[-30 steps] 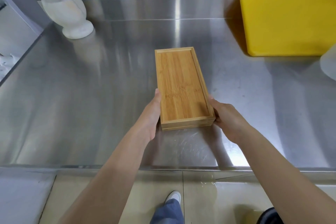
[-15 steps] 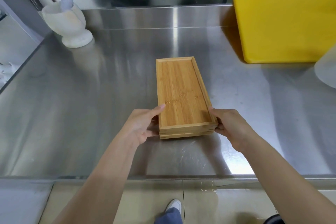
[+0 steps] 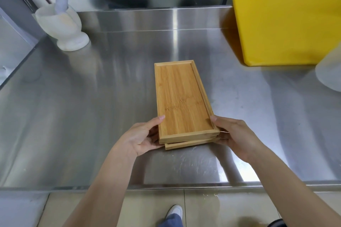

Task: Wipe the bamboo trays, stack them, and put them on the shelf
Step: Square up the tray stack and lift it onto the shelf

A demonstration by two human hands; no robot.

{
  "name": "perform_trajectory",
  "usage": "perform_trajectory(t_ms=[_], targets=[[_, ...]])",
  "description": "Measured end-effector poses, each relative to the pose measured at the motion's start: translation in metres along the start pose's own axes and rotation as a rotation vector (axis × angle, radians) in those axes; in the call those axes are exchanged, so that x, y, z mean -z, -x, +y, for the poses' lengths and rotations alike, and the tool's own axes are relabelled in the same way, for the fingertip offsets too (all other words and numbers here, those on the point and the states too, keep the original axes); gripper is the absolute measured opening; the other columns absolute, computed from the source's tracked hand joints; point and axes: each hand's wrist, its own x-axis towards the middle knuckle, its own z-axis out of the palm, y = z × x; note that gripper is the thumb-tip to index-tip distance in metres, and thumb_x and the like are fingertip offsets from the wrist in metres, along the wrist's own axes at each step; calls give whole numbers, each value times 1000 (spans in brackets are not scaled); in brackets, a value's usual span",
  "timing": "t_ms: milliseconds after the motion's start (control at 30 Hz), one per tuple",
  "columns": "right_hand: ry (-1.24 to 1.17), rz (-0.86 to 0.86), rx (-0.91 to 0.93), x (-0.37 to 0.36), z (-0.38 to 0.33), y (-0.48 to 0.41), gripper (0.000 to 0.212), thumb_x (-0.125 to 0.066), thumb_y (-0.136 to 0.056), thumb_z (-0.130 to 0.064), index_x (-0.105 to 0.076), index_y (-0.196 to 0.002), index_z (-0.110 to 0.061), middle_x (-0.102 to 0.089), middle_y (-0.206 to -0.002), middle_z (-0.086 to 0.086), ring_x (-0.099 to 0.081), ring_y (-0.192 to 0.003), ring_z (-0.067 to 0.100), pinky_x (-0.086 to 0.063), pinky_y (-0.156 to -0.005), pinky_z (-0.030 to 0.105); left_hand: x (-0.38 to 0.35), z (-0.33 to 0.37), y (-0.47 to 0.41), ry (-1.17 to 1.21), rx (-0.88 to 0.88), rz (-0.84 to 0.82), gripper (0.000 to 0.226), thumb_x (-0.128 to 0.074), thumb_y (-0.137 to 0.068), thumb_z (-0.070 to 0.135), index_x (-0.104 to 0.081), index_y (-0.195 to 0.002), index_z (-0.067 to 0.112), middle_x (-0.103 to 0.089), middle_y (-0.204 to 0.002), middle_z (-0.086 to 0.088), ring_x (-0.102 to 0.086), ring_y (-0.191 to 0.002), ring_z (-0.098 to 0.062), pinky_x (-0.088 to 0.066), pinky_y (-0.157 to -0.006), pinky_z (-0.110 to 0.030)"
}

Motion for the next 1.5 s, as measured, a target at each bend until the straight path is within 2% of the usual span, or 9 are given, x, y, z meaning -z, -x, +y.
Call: perform_trajectory(t_ms=[233,400,533,667,800,867,1233,1333,1500], targets=[[-34,-62,30,3,1,-6,25,-61,-85,-20,-69,-103,-6,-64,-98,18,-62,-89,34,-52,-89,47,3,3,0,3,3,-27,41,-78,-57,17,-66,-95,6,-70,-88,-12,-65,-84,-25,-54,-71,-44],[-5,-178,91,8,8,-8,40,-67,-69,-27,-68,-106,-14,-72,-93,5,-66,-89,22,-56,-83,32,3,-7,3,-58,-155,-20,42,-73,-72,22,-62,-112,11,-72,-104,-8,-67,-97,-23,-54,-85,-42],[334,-249,212,14,19,-7,62,-77,-67,-3,-58,-119,-30,-73,-105,-15,-66,-100,5,-51,-89,14,9,-26,9,-200,-333,-119,55,-79,-61,18,-59,-113,18,-72,-111,-1,-66,-106,-16,-50,-94,-33],[589,-154,284,11,26,-11,64,-72,-73,0,-52,-126,-30,-70,-89,-33,-62,-91,-13,-43,-80,-1,15,-43,6,-430,-440,-187,84,-88,-53,15,-49,-127,26,-65,-123,4,-60,-115,-10,-50,-92,-22],[771,-51,342,6,31,-11,59,-70,-77,-11,-49,-128,-32,-60,-83,-32,-54,-76,-23,-37,-68,-7,14,-56,-2,-655,-524,28,98,-87,-53,29,-36,-137,31,-51,-135,8,-52,-122,-9,-41,-107,-38],[806,-36,352,4,32,-10,55,-69,-79,-12,-50,-128,-29,-56,-81,-33,-53,-72,-25,-37,-67,-7,11,-60,-3,-663,-563,96,95,-82,-54,36,-37,-137,32,-51,-134,11,-50,-124,-8,-39,-108,-42],[763,-13,359,2,39,-11,35,-67,-81,-8,-61,-114,-16,-60,-75,-27,-54,-71,-24,-38,-65,-5,5,-69,-3,-600,-630,204,74,-81,-69,16,-46,-134,23,-61,-125,7,-58,-114,-11,-46,-102,-41],[718,-24,347,2,42,-11,37,-66,-81,-6,-60,-115,-17,-65,-62,-33,-53,-71,-26,-37,-64,-6,3,-70,-2,-590,-633,201,70,-80,-70,13,-49,-131,23,-63,-121,8,-59,-111,-9,-47,-101,-38],[613,-20,343,2,43,-9,40,-67,-79,-3,-61,-116,-17,-66,-74,-32,-55,-76,-26,-37,-67,-7,-1,-72,1,-555,-629,232,70,-78,-71,9,-48,-133,21,-64,-120,8,-59,-111,-7,-47,-102,-34]])
